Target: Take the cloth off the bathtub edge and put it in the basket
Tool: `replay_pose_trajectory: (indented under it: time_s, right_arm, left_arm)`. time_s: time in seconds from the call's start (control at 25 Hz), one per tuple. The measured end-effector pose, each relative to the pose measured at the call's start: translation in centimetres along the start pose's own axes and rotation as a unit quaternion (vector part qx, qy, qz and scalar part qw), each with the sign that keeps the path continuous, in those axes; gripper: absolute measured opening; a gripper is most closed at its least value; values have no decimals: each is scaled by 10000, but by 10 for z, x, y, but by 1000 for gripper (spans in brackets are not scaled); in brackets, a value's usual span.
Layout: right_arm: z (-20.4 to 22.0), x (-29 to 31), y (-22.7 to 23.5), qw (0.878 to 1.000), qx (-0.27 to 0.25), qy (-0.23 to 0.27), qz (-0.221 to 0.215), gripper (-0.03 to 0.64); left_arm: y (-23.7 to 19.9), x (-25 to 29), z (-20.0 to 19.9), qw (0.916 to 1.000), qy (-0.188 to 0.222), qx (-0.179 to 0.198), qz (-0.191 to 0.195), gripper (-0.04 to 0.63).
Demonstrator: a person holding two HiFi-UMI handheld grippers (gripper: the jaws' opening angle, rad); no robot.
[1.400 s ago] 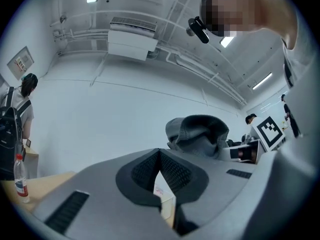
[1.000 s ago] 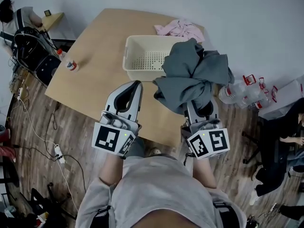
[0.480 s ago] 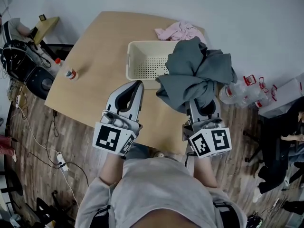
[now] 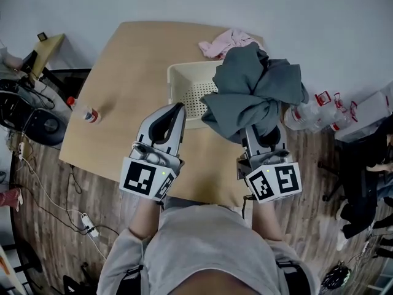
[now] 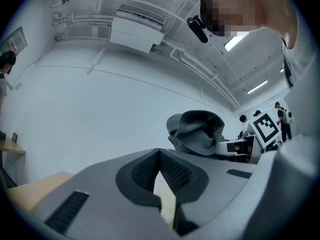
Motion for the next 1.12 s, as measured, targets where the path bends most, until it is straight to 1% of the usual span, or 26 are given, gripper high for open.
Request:
replay_pose_trajectory:
  time_s: [0.2,0.44,0.56,0.88,1.0,1.12]
  right_arm:
    - [2,32,-7,9998,-81,79,146,206]
    - [1,51,-7,9992,-213,227,238,206]
    - [-1,74,-8,9990,-271,245,274,206]
    - [-8,119,-14,9980,-546,238,219,202]
    - [-3,135,-9,9978,-623,66,222,201]
    - [16,151,0,9962,-777,-299,270,201]
  left_arm:
    - [-33,12,15,9998,-2,-104,182,-3]
    - [-47,18,32,9992,0,-150,367,-3]
    - [-64,25,41,9988,-46,-207,451,-3]
    - [-93,32,65,9975,-113,-454,524,-3]
    - [-100,34,73,9971,-155,-530,530,-3]
    - [-108,37,82,9965,-202,-610,529,-3]
Point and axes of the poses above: the fingertips, and each gripper's own axes: x forward along the fingers, y to its right, z out of its underside, the point moved 5 cm from there along -x, backward along the fingers, and after that the axes turned 12 degrees about x, right-handed, at the moved point
